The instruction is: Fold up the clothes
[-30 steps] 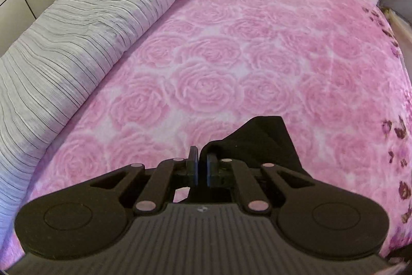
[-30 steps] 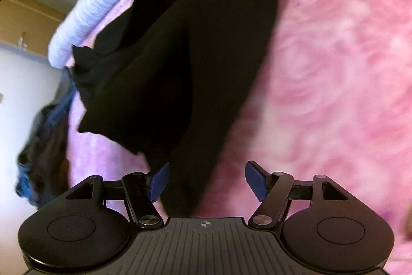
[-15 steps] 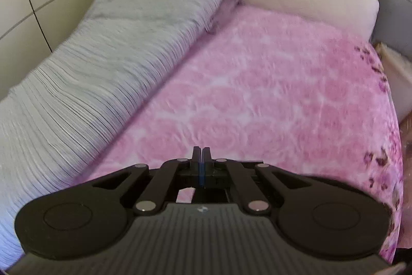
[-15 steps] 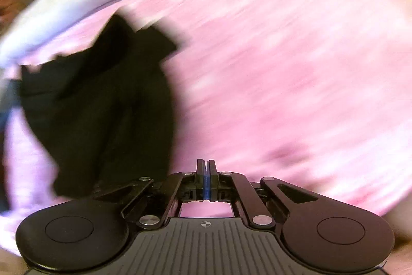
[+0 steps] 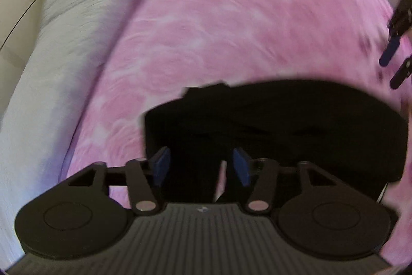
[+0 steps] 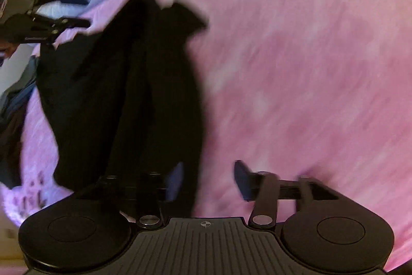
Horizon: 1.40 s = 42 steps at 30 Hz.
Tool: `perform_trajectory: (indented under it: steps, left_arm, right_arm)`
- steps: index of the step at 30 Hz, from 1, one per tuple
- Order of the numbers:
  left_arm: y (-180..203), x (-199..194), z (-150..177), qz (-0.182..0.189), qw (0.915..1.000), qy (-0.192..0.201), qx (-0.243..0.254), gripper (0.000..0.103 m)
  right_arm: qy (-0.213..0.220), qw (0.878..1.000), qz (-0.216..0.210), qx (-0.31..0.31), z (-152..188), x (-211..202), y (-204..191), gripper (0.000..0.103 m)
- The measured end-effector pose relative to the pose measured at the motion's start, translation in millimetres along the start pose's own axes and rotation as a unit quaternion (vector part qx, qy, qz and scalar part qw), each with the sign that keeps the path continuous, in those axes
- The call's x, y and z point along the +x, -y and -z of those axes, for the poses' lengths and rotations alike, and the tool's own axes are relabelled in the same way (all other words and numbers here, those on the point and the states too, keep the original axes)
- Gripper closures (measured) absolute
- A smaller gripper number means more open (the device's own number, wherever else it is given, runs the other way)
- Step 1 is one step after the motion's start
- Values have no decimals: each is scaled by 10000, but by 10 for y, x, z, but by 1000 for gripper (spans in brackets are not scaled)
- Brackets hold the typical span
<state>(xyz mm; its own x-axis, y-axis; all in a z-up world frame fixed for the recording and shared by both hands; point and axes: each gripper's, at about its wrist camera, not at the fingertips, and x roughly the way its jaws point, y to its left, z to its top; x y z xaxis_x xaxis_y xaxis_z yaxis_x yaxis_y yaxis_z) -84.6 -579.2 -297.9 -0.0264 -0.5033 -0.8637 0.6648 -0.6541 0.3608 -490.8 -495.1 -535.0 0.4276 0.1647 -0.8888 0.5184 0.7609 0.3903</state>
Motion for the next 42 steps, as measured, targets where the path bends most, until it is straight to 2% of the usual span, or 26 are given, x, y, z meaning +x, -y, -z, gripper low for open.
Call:
perform_trajectory:
  steps: [2, 4, 6, 7, 8, 9, 10, 12, 13, 15, 17, 20, 22, 24, 26, 28, 30, 32, 33, 34, 36, 39, 42]
  left_arm:
    - [233, 214, -107, -111, 9952, -2, 977, 41]
    - [387, 418, -210, -130, 9813, 73, 1919, 37]
    - [451, 624, -314, -50, 9642, 116, 2649, 36]
    - [463, 731, -370, 34, 9563, 97, 2921, 36]
    - [447, 848, -434, 212, 9521, -9, 3051, 41]
    - [421, 965, -506, 482, 9510, -227, 3046, 67]
    - [379, 1043, -575, 732, 9520, -444, 2938, 82]
    - [270, 1139, -697, 1116, 9545, -760, 2660, 93]
    - [199, 1139, -757, 1268, 9566, -831, 2488, 95]
    - [11, 969, -899, 1440, 9658, -710, 2036, 97]
    - [-172, 720, -1076, 1516, 9746, -434, 1588, 97]
    - [-500, 320, -1391, 1567, 9839, 35, 853, 98]
    - [-693, 194, -1584, 1482, 9872, 279, 514, 98]
    - [-866, 252, -1749, 1269, 9910, 403, 155, 98]
    - [-1034, 358, -1907, 1017, 9934, 493, -217, 97]
    - [-1187, 537, -2018, 706, 9934, 480, -761, 91]
    - [-1362, 705, -2006, 321, 9869, 375, -1534, 81]
    - [-1522, 831, -1939, -1, 9734, 272, -2275, 73]
    - [-1548, 839, -1848, -64, 9681, 223, -2494, 70]
    - [-1548, 830, -1744, -110, 9645, 167, -2631, 70]
    - [-1514, 802, -1538, -175, 9590, 59, -2828, 67]
    - [-1165, 680, -1202, -82, 9660, -128, -2583, 62]
    - [-606, 551, -859, 37, 9775, -360, -2079, 58]
  right_arm:
    - [-16, 9991, -165, 383, 208, 163, 94, 50]
    - [38, 9969, -291, 730, 351, 281, 149, 50]
    - [121, 9926, -503, 1097, 474, 376, 191, 50]
    - [182, 9905, -594, 1225, 523, 400, 208, 50]
    - [254, 9886, -675, 1321, 566, 411, 222, 51]
    - [193, 9875, -740, 1380, 572, 416, 226, 82]
    - [55, 9867, -794, 1417, 557, 417, 225, 94]
    - [-25, 9876, -827, 1335, 426, 242, 187, 95]
    - [-27, 9891, -858, 1196, 367, 94, 231, 96]
    - [-20, 9949, -644, 772, 201, -279, 313, 96]
    - [62, 9996, -129, 233, -60, -778, 474, 96]
    - [254, 9982, 466, -271, -571, -1597, 896, 96]
    - [320, 9930, 830, -776, -998, -1976, 1050, 97]
    - [343, 9766, 1445, -1553, -1478, -2195, 1116, 96]
    - [469, 9620, 1840, -1964, -1935, -2284, 1228, 96]
    - [589, 9500, 2113, -2222, -2361, -2250, 1377, 96]
    - [696, 9422, 2293, -2344, -2774, -2049, 1497, 96]
    - [827, 9362, 2392, -2437, -3054, -1787, 1634, 90]
    - [900, 9324, 2528, -2422, -3155, -1594, 1679, 74]
    - [987, 9316, 2630, -2306, -3147, -1512, 1719, 63]
    - [1183, 9334, 2739, -1994, -3014, -1505, 1804, 58]
    - [1145, 9618, 2123, -1295, -2645, -1502, 1910, 52]
    - [925, 9806, 1626, -583, -2050, -1450, 2055, 51]
